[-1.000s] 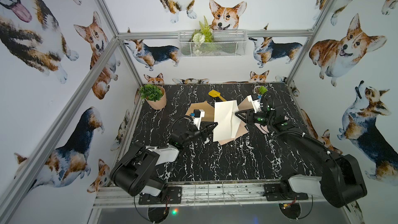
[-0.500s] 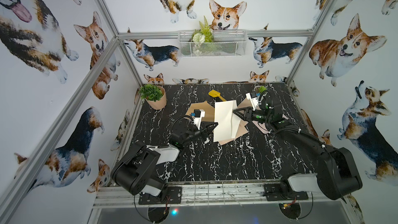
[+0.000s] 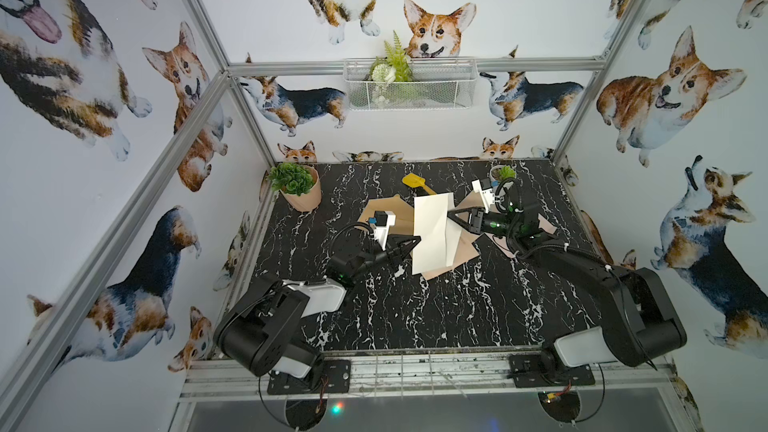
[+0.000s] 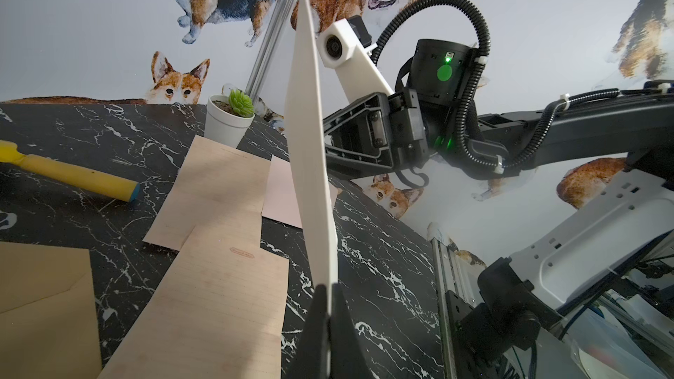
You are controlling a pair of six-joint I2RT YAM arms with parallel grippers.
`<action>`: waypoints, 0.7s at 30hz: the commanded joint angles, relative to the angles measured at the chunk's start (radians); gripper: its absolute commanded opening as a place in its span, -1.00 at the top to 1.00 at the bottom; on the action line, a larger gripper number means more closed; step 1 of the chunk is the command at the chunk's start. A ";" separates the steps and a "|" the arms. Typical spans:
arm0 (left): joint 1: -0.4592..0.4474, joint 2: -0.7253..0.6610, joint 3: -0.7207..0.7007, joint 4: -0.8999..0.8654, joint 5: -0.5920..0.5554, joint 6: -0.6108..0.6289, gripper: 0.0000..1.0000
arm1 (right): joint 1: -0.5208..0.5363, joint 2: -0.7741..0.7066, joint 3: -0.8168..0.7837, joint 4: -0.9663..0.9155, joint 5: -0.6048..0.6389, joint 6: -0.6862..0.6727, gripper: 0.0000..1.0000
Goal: Take the letter paper out of the envelope
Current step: Take out the letter paper from the envelope.
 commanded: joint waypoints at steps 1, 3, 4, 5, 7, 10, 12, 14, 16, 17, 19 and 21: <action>-0.001 -0.004 0.007 0.074 0.026 -0.011 1.00 | 0.014 0.010 -0.009 0.076 -0.015 0.030 0.50; 0.000 -0.003 0.007 0.077 0.026 -0.012 1.00 | 0.024 0.010 -0.009 0.075 -0.012 0.031 0.48; -0.001 -0.003 0.007 0.077 0.025 -0.012 1.00 | 0.028 0.010 -0.009 0.075 -0.013 0.032 0.46; -0.001 -0.002 0.007 0.077 0.025 -0.012 1.00 | 0.034 0.005 -0.007 0.074 -0.014 0.034 0.43; -0.001 -0.001 0.008 0.077 0.026 -0.012 1.00 | 0.047 -0.002 -0.007 0.069 -0.013 0.033 0.38; -0.001 0.001 0.009 0.076 0.028 -0.012 1.00 | 0.063 -0.020 -0.009 0.047 -0.008 0.018 0.29; -0.001 0.003 0.008 0.078 0.028 -0.013 1.00 | 0.067 -0.028 -0.014 0.036 -0.008 0.009 0.22; -0.001 0.006 0.008 0.081 0.027 -0.017 1.00 | 0.067 -0.035 -0.025 0.035 -0.004 0.003 0.17; -0.001 0.008 0.010 0.084 0.027 -0.018 1.00 | 0.067 -0.037 -0.035 0.036 -0.001 -0.002 0.14; -0.001 0.009 0.010 0.085 0.028 -0.019 1.00 | 0.067 -0.036 -0.039 0.035 -0.002 -0.004 0.11; -0.001 0.012 0.010 0.088 0.028 -0.020 1.00 | 0.065 -0.032 -0.044 0.042 -0.012 -0.003 0.06; -0.001 0.012 0.009 0.091 0.029 -0.022 1.00 | 0.062 -0.028 -0.051 0.066 -0.032 0.008 0.01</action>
